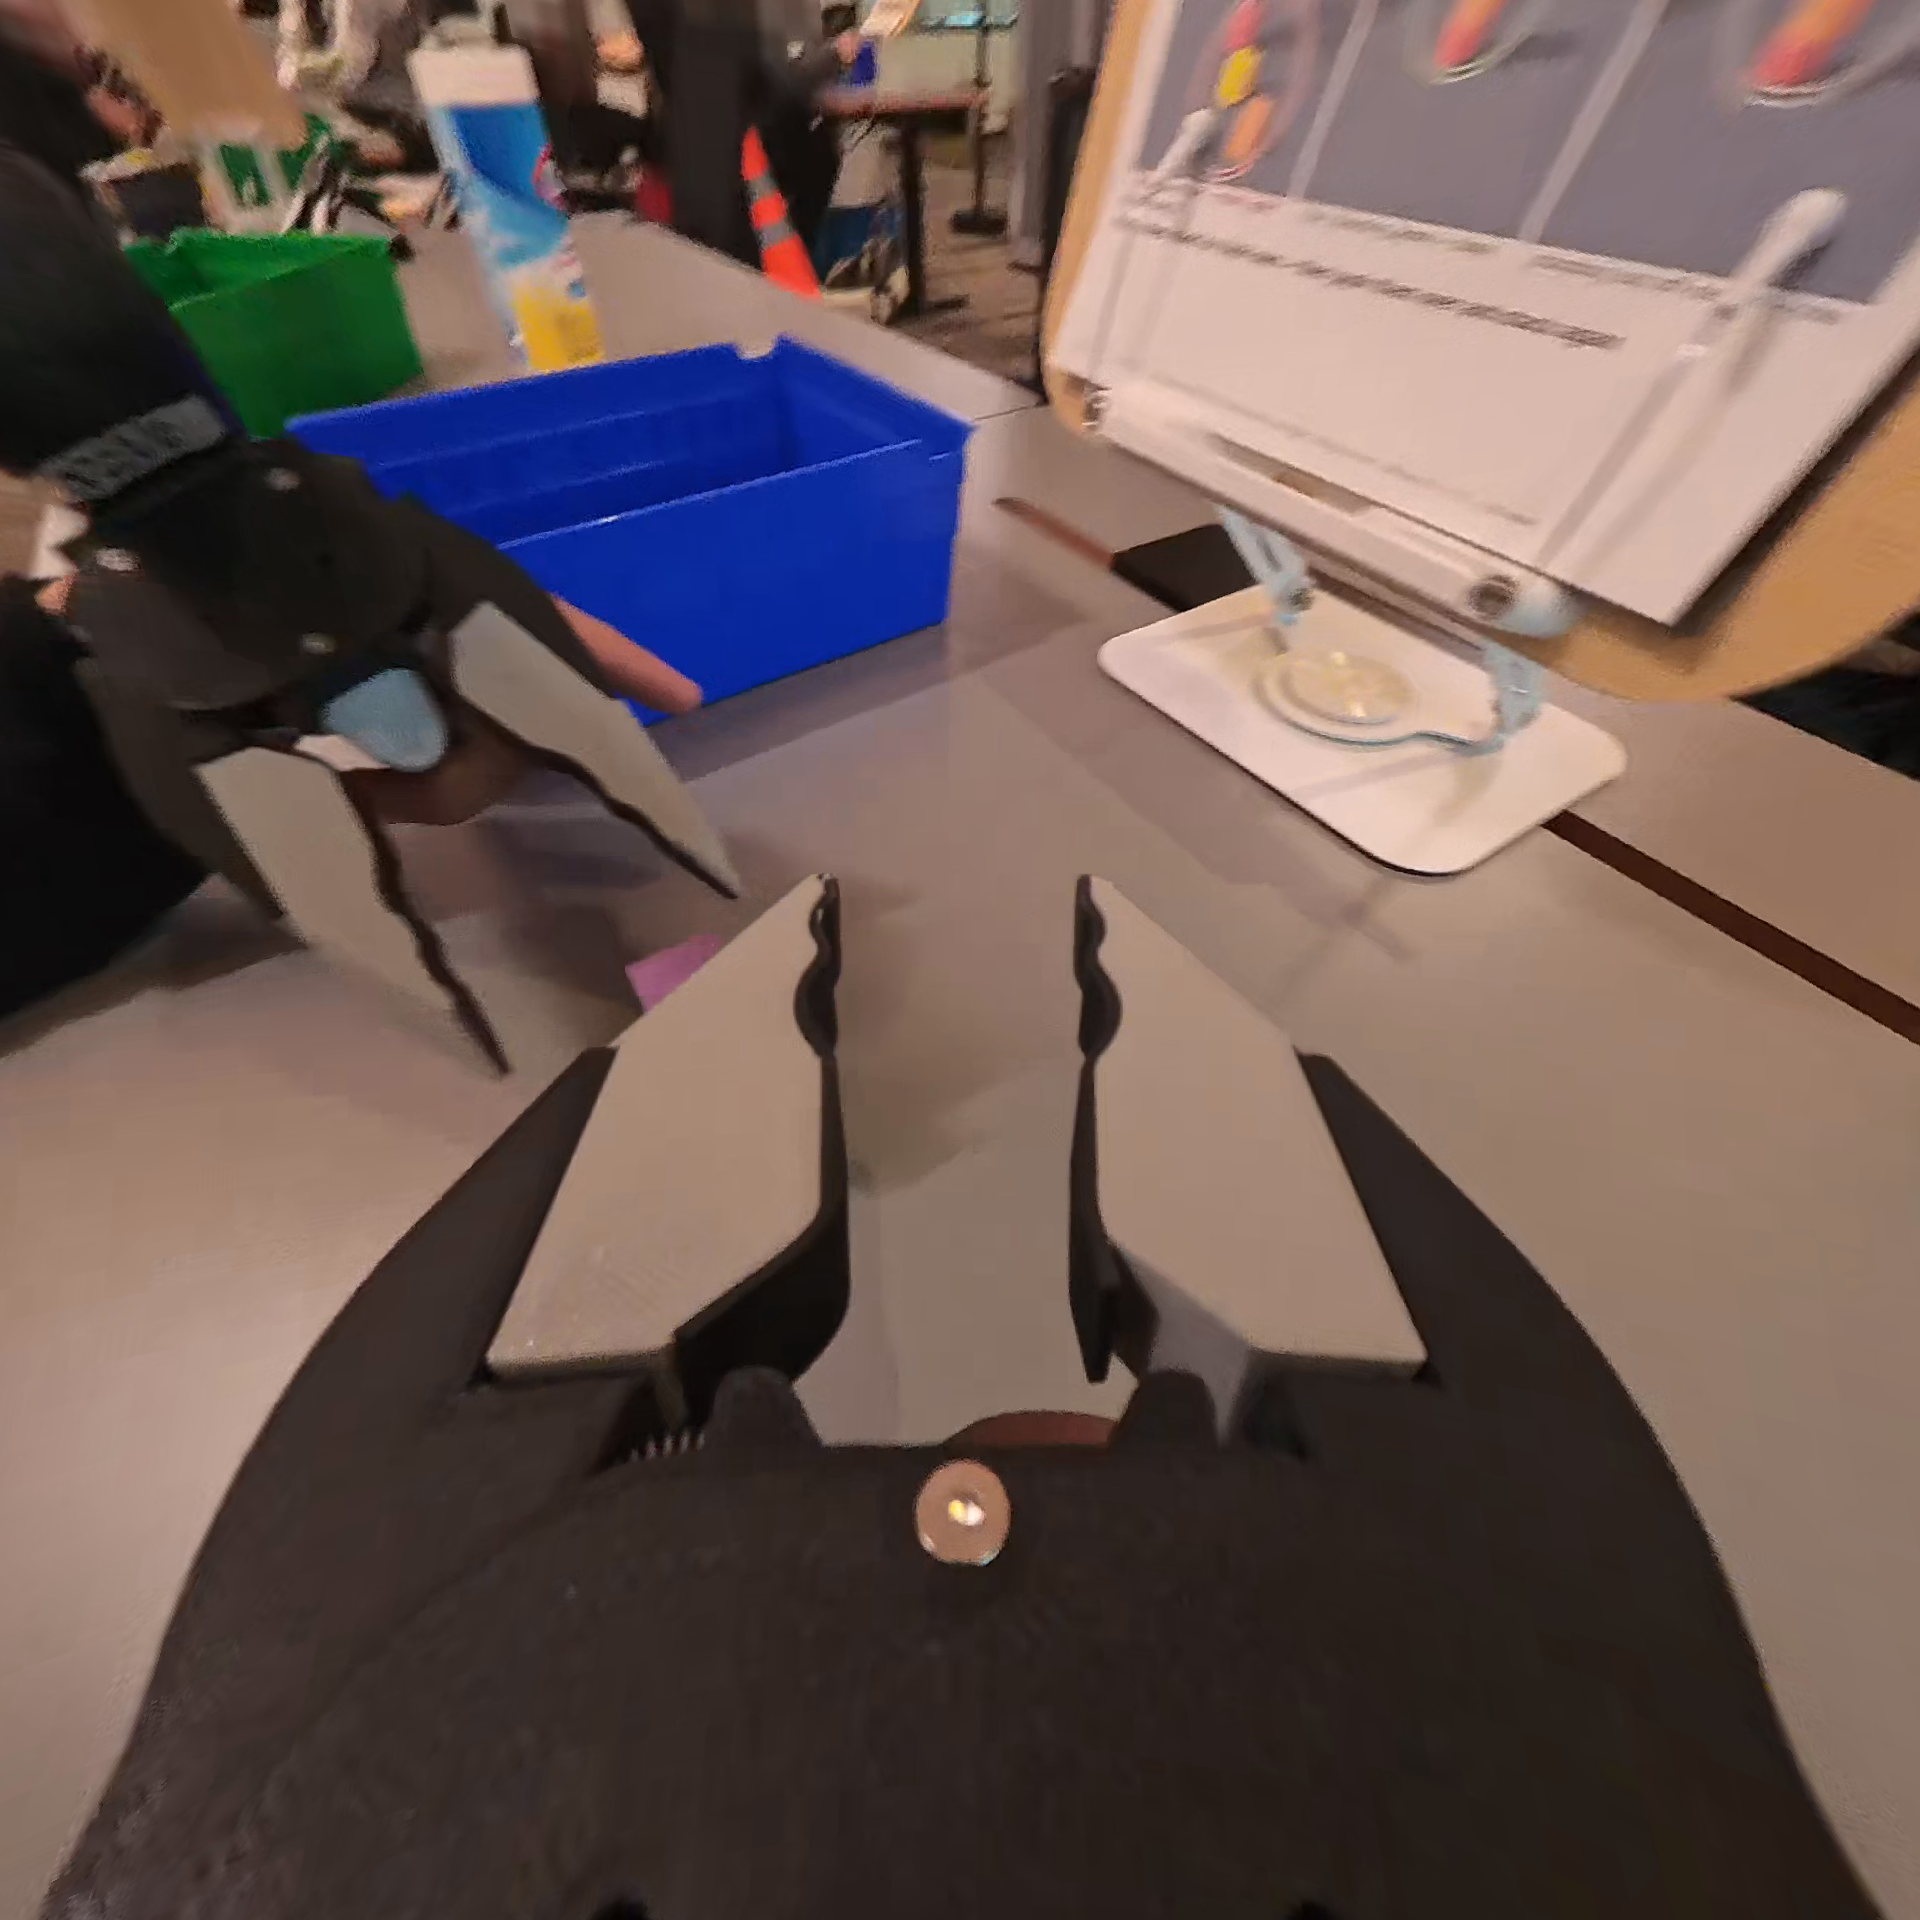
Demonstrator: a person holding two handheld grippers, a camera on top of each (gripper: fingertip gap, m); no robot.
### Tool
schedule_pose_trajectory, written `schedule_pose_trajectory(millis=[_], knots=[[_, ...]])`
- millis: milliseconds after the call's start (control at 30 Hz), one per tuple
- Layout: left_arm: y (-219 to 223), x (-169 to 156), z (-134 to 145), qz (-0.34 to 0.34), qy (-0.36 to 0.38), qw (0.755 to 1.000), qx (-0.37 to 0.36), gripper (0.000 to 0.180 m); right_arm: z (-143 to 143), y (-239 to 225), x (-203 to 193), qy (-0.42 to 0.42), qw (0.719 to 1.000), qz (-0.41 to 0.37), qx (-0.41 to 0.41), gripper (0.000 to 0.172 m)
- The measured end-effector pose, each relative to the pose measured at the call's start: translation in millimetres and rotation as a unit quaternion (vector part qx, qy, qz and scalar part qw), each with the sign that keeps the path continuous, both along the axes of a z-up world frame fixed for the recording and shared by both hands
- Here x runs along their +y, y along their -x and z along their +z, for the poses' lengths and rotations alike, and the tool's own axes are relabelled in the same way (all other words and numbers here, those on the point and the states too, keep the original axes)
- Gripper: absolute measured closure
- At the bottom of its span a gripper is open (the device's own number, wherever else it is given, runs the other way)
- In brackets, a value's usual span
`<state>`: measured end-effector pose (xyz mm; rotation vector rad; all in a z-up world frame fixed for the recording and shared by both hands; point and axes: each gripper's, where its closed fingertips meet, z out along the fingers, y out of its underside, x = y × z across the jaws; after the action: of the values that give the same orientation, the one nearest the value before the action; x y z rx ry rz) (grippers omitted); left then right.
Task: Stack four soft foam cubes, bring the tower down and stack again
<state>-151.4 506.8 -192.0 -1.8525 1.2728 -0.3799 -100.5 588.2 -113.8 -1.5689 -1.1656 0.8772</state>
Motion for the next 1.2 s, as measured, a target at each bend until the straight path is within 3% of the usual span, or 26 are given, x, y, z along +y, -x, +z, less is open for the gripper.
schedule_pose_trajectory(millis=[33,300,567,700,800,933,1200], knots=[[-0.9,-1.2,3.3,-0.001,-0.002,1.000,-0.005,0.105,-1.8,-5.1,5.5,0.005,1.000,-0.011,0.010,0.131],[18.2,-0.1,61.0,0.029,-0.062,0.994,-0.090,0.104,-9.3,-25.8,28.3,0.082,0.995,-0.028,0.056,0.132],[85.9,2.2,174.5,0.116,-0.149,0.960,-0.208,0.103,-13.4,-25.3,27.2,0.076,0.996,-0.023,0.042,0.133],[132.5,15.2,207.1,0.195,-0.172,0.945,-0.196,0.108,-17.5,-23.1,26.0,0.075,0.996,-0.021,0.033,0.133],[175.3,34.5,200.8,0.272,-0.135,0.934,-0.187,0.109,-21.5,-23.2,28.0,0.077,0.996,-0.024,0.027,0.133],[238.2,57.2,163.5,0.404,-0.056,0.898,-0.166,0.112,-29.4,-23.3,31.5,0.082,0.996,-0.028,0.018,0.133],[284.7,89.8,97.9,0.470,0.015,0.878,-0.091,0.109,-42.9,-22.8,36.8,0.086,0.996,-0.036,-0.004,0.133]])
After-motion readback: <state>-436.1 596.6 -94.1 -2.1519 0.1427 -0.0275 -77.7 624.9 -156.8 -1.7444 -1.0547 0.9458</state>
